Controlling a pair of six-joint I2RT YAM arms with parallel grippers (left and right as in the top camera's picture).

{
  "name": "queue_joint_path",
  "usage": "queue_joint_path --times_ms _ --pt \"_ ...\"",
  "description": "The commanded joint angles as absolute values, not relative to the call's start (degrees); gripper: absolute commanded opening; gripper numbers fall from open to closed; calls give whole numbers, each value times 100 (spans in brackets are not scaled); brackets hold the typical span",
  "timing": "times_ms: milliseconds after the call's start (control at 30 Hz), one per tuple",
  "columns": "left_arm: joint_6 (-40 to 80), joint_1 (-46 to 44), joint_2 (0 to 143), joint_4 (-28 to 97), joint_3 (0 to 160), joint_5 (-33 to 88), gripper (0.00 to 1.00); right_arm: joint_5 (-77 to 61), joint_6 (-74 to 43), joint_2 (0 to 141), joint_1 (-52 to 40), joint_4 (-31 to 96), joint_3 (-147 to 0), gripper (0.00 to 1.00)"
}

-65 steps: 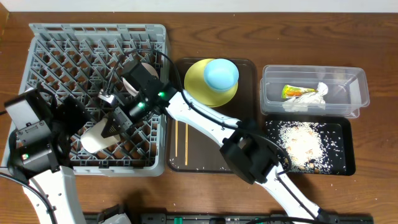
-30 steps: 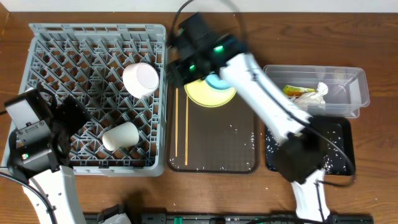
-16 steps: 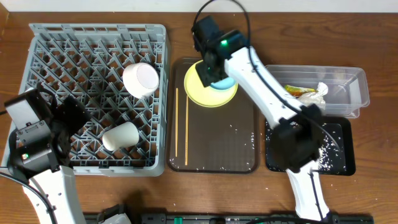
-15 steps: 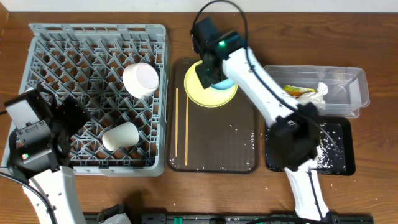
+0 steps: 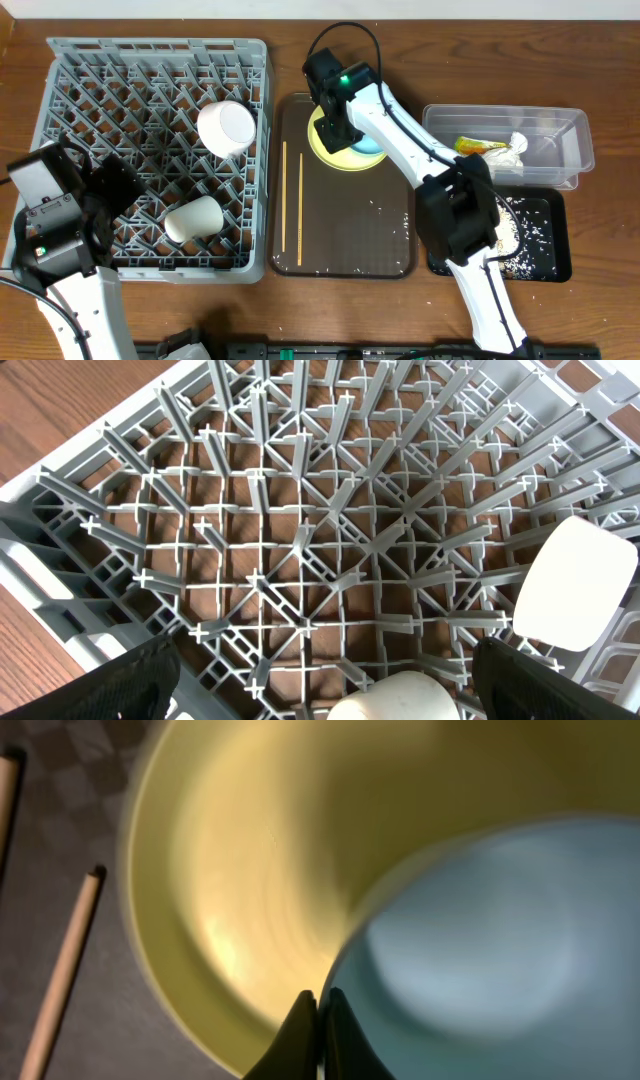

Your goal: Sort waste into correct bins and load items into the dishwasher

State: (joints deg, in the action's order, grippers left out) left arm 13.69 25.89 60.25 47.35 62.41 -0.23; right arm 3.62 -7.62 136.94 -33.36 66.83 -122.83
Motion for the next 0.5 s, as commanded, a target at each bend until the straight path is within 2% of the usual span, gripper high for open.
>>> queue_joint_path --times_ms 0,333,467 --pt "1380 2624 6029 4733 6333 -67 94 215 -760 12873 -3350 6582 -12396 1" --pt "1380 2624 6029 4733 6333 -67 94 -534 -766 11872 -3341 6204 -12396 1" --pt "1380 2624 6029 4733 6333 -67 94 -2867 -1151 11880 -3256 4860 -12394 1"
